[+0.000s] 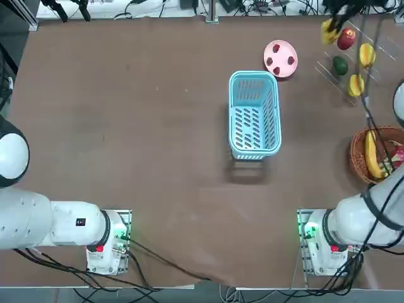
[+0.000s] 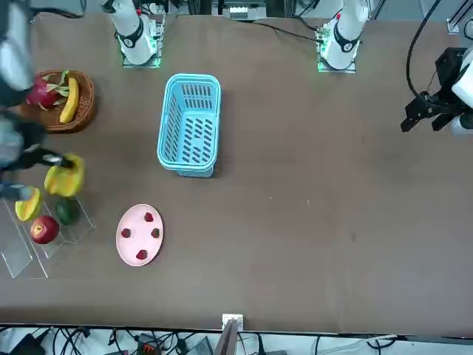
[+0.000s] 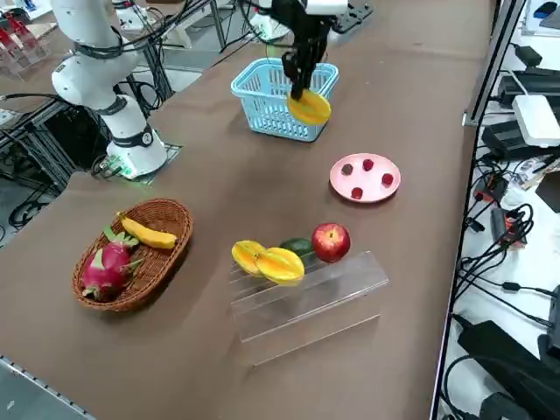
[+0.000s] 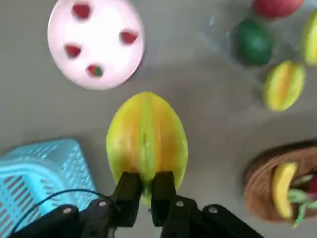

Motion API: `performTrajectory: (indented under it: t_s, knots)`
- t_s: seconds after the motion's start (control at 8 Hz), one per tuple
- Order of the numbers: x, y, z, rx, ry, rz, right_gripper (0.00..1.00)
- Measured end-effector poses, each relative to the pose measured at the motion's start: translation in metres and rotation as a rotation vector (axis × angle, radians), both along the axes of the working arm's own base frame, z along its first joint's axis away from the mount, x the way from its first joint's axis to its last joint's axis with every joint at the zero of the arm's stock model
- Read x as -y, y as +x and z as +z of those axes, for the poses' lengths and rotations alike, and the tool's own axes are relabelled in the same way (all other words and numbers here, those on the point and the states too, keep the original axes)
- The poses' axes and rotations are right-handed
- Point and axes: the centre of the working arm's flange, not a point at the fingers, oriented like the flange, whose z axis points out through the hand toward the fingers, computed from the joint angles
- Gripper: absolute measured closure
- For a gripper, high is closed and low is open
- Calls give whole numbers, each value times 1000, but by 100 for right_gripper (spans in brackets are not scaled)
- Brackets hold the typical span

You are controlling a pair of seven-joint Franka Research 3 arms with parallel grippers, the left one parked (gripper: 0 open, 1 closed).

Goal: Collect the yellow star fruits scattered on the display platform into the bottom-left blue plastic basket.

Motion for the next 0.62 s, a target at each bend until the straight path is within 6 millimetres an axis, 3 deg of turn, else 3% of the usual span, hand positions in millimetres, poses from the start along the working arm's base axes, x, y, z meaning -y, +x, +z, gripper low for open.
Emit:
performTrajectory:
  t_s: [0.62]
  knots:
    - [-172, -84, -41, -53, 51, -62, 83]
